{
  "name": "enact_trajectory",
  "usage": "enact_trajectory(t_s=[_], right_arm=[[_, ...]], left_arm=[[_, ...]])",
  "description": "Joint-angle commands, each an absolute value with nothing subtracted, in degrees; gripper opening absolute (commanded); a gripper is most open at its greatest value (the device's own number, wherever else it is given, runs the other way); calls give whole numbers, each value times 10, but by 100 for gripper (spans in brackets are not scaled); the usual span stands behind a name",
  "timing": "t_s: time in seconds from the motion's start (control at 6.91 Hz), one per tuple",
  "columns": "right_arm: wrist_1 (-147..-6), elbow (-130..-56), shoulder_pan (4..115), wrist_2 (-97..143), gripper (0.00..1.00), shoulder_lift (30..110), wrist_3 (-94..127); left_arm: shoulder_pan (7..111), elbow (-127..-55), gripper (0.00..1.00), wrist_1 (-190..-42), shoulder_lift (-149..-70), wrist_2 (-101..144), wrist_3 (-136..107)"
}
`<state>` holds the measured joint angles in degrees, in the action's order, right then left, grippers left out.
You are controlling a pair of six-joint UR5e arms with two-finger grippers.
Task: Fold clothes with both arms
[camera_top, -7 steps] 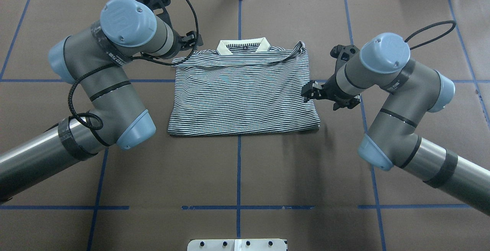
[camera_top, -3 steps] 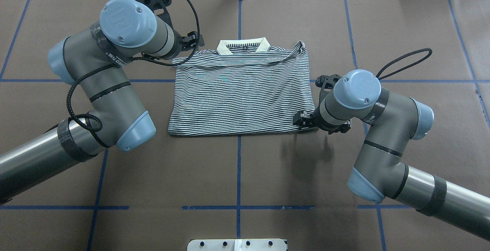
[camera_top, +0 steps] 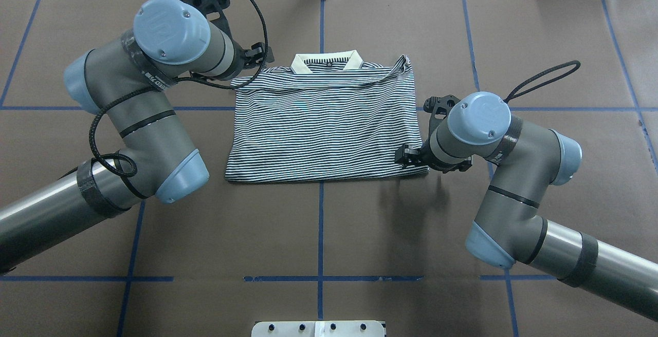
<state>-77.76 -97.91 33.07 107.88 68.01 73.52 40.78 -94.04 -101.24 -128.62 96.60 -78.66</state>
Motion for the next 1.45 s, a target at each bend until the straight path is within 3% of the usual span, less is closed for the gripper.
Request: enact_trajectory(t_s=[0.0,0.29,0.43,1.01,1.3], right_arm=[[-776,-968,331,1079,64,675,731],[-777,-968,330,1083,7,675,730],[-777,-968,330,1086,0,675,730],[-779,-989,337,1118,0,685,731],[-784,-1101,310,1139,0,798,737]], left_arm=[[408,-940,100,-1012,-1286,965,-787],[408,-940,100,-1012,-1286,965,-786],[407,-940,100,-1013,-1286,965,-786],[406,-941,100,-1014,-1290,965,-787],[403,-952,100,-1013,-1289,963,-792]])
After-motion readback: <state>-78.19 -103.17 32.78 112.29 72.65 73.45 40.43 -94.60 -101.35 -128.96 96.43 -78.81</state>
